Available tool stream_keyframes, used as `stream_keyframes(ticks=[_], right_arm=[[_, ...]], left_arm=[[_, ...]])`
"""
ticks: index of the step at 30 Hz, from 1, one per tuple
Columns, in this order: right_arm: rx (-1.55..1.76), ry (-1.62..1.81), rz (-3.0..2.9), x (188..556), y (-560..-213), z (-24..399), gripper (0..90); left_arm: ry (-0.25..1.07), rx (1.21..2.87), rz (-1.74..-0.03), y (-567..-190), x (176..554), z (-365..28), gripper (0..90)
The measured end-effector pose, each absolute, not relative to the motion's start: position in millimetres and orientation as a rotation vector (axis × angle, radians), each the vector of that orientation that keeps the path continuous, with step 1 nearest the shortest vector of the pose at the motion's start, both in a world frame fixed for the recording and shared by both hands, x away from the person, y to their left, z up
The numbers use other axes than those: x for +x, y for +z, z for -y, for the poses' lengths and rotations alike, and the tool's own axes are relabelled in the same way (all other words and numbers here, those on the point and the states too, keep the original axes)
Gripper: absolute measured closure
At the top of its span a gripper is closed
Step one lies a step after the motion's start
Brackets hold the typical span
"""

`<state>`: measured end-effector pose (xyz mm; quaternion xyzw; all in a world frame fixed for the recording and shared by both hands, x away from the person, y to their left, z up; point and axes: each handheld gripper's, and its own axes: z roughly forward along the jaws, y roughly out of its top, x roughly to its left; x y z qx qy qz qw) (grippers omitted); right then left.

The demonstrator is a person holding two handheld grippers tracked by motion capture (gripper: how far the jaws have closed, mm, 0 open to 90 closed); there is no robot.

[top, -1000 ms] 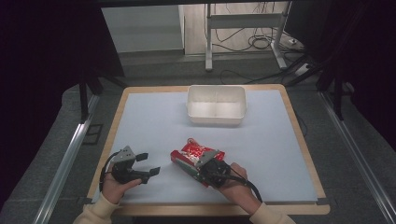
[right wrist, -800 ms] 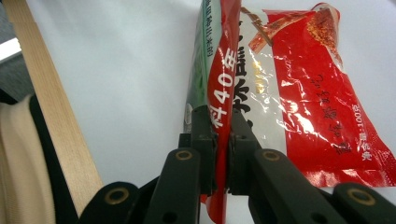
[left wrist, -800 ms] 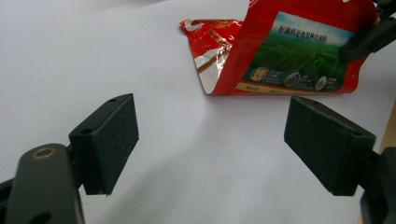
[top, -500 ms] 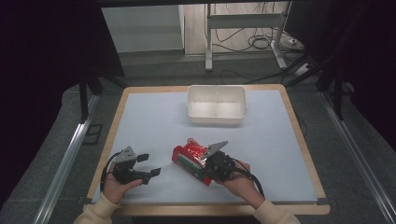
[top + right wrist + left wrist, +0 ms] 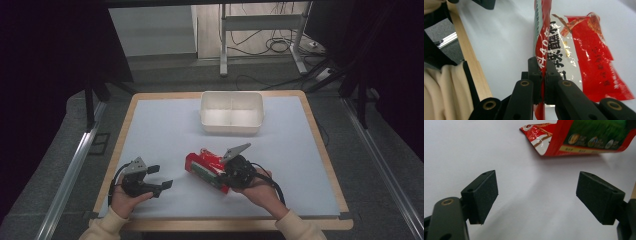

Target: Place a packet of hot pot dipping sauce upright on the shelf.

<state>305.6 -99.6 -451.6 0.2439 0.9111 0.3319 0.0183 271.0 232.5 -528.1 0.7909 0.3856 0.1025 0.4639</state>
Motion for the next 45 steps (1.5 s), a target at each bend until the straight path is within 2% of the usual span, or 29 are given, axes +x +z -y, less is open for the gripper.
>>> stream_keyframes(ticks=[20,45], right_arm=[[0.76,1.096,-2.741,333.9,-377.4,112.5,86.8],[0.817,1.042,-2.612,365.6,-338.9,121.7,87.4]], left_arm=[[0.251,1.94,-0.944,-528.0,271.4,-233.7,17.5],[0.254,1.938,-0.942,-527.7,271.6,-235.2,17.6]])
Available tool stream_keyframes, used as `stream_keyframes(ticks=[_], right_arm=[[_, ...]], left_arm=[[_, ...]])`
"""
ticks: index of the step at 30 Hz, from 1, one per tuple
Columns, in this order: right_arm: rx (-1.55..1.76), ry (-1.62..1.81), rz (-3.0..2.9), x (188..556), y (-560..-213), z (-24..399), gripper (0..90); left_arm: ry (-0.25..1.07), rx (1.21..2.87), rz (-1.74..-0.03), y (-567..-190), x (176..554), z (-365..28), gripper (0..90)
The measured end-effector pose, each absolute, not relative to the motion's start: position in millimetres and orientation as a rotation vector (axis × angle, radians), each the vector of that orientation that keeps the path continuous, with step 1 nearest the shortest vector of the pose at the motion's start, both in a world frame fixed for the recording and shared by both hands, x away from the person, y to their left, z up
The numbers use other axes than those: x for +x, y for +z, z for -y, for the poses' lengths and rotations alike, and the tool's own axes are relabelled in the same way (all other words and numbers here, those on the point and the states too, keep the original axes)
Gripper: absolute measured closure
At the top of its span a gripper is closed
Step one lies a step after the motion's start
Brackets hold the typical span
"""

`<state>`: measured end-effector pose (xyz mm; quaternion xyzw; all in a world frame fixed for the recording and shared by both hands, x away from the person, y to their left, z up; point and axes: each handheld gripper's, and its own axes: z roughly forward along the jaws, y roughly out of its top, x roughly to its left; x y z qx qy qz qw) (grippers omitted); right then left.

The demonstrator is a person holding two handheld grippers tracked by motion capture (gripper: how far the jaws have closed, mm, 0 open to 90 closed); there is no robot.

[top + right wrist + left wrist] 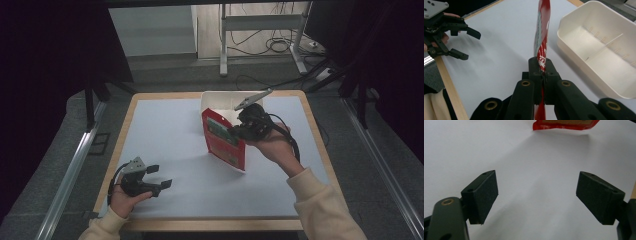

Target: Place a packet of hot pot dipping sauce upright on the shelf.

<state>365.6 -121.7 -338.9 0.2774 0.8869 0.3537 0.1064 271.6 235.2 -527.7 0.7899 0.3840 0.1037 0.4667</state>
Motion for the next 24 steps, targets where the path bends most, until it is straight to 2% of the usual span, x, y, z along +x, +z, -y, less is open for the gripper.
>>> stream_keyframes(ticks=[24], right_arm=[[0.889,1.071,-2.483,378.2,-312.0,128.5,87.6]], left_arm=[[0.253,1.94,-0.944,-527.8,271.8,-235.6,17.6]])
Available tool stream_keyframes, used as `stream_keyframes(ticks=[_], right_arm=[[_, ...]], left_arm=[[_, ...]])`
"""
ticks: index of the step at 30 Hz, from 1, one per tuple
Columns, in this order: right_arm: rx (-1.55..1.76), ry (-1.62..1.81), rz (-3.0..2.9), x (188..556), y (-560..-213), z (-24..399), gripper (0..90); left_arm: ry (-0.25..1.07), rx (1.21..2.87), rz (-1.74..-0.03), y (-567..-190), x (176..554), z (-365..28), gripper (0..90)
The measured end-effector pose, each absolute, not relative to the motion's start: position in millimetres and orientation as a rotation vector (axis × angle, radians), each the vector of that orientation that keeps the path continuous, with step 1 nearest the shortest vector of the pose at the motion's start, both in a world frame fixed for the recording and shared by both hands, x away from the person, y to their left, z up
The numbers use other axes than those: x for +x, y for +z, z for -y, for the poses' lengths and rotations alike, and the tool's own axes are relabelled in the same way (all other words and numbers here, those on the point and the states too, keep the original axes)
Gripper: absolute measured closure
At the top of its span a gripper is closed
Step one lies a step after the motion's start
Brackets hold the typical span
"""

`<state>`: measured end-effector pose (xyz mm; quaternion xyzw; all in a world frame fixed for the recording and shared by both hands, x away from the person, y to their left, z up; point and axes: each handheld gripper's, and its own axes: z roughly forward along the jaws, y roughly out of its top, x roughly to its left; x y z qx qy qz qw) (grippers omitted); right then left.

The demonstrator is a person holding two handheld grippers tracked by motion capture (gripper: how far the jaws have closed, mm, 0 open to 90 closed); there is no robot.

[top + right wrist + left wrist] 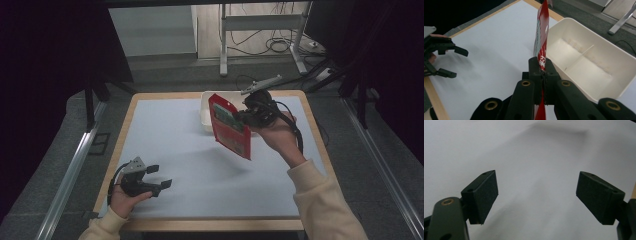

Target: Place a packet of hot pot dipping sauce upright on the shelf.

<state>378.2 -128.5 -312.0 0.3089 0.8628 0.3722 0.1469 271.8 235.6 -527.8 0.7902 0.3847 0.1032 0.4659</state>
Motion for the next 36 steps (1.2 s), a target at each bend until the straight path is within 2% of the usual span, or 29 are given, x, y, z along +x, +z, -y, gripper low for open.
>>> stream_keyframes(ticks=[36], right_arm=[[1.002,1.089,-2.405,416.2,-284.6,137.3,87.8]], left_arm=[[0.253,1.942,-0.941,-528.0,272.1,-235.5,17.6]])
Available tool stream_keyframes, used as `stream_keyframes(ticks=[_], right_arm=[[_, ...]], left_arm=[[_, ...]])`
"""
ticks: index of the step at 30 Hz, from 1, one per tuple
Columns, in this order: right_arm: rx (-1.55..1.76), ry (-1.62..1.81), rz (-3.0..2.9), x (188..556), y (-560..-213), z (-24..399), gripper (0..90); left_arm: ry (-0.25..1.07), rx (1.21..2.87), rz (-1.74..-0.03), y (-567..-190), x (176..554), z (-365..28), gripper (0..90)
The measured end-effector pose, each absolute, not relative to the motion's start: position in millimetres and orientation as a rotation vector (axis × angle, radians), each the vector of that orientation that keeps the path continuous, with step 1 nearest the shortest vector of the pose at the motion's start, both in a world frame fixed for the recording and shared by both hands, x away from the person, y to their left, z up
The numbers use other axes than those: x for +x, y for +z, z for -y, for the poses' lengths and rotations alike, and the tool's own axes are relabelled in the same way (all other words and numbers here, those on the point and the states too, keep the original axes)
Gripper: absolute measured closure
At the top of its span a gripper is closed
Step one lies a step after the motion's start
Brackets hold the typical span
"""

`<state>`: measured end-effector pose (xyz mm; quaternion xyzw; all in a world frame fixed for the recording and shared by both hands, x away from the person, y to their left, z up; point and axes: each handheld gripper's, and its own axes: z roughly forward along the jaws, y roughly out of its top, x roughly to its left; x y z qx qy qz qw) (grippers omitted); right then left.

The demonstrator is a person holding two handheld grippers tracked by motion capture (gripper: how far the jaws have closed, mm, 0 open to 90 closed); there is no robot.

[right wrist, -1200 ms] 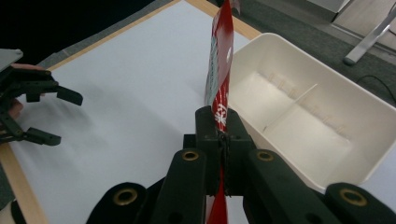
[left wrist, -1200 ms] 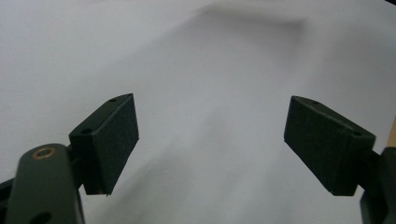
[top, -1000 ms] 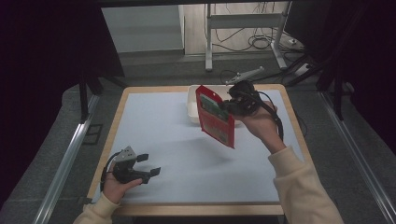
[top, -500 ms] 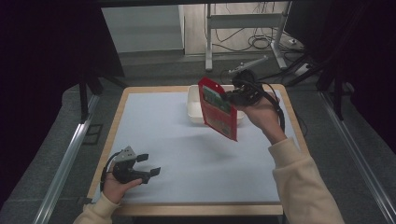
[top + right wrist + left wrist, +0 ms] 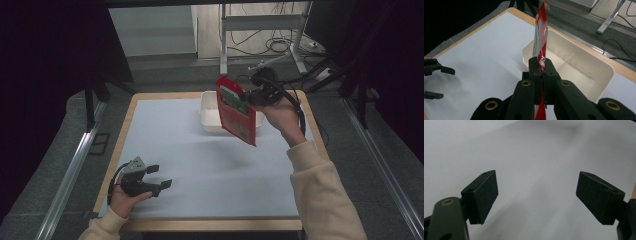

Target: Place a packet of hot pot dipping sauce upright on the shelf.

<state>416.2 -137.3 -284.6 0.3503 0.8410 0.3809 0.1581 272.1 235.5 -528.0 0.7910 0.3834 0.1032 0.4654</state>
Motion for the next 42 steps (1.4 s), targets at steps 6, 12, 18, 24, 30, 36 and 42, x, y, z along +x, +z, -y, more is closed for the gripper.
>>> stream_keyframes(ticks=[6,12,18,24,30,36,42], right_arm=[[1.031,1.096,-2.378,423.9,-281.2,137.1,87.8],[1.053,1.1,-2.357,429.3,-277.9,141.1,87.8],[1.077,1.114,-2.322,434.1,-268.1,151.1,87.9],[1.116,1.098,-2.28,445.6,-262.9,160.4,87.9],[1.139,1.098,-2.266,456.6,-266.6,164.0,88.0],[1.155,1.09,-2.262,472.0,-271.6,167.3,88.0],[1.147,1.112,-2.259,488.6,-274.8,168.0,88.0]], left_arm=[[0.254,1.939,-0.942,-527.8,272.0,-235.9,17.6],[0.252,1.94,-0.941,-527.8,272.2,-236.3,17.6],[0.249,1.942,-0.94,-528.3,272.4,-235.7,17.6],[0.246,1.938,-0.943,-528.2,272.2,-235.8,17.6],[0.247,1.939,-0.94,-528.1,272.5,-236.2,17.6],[0.251,1.936,-0.941,-528.5,272.8,-236.5,17.6],[0.249,1.936,-0.946,-528.7,273.2,-237.1,17.6]])
